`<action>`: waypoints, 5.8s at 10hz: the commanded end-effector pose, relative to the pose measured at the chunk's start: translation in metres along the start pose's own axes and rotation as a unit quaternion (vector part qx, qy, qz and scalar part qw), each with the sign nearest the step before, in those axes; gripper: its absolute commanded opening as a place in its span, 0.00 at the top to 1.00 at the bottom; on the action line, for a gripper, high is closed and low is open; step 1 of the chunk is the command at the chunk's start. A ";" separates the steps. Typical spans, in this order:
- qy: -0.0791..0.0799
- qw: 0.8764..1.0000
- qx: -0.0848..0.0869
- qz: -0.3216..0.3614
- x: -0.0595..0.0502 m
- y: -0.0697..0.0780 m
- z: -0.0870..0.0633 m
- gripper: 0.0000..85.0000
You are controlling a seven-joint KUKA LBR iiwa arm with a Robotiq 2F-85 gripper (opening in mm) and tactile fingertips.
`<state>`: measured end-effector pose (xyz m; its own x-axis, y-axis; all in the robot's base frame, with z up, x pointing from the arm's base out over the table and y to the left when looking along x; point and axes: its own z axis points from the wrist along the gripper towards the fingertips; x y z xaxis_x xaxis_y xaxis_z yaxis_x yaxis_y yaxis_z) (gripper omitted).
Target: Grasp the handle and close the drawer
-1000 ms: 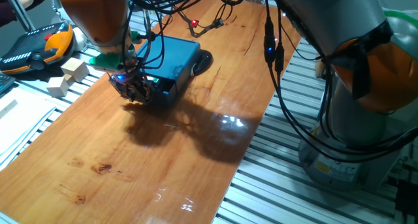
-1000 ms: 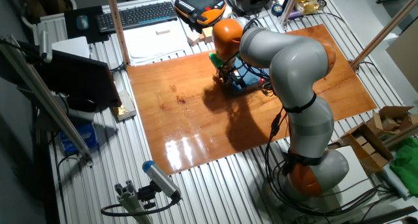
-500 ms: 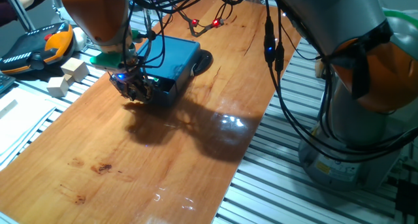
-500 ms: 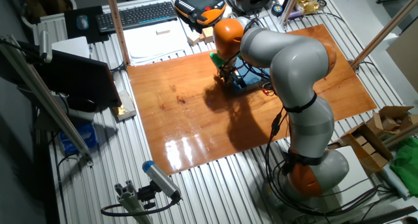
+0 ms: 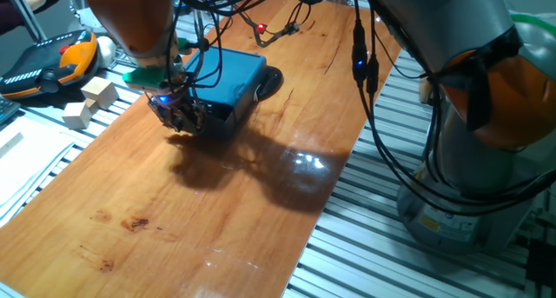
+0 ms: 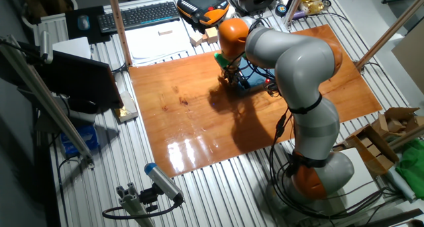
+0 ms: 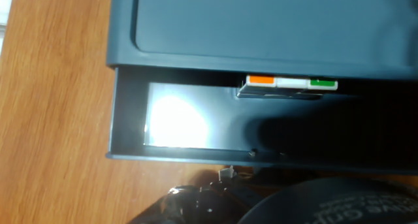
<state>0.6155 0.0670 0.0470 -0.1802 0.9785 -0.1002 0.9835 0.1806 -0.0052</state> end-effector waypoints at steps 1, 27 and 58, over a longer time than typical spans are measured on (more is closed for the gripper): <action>0.000 1.000 0.000 0.000 -0.001 0.000 0.000 0.98; 0.007 1.000 0.002 -0.009 -0.019 -0.004 0.001 0.98; 0.010 1.000 -0.008 -0.018 -0.031 -0.006 0.003 0.19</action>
<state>0.6155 0.0356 0.0467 -0.2153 0.9732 -0.0803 0.9762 0.2167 0.0089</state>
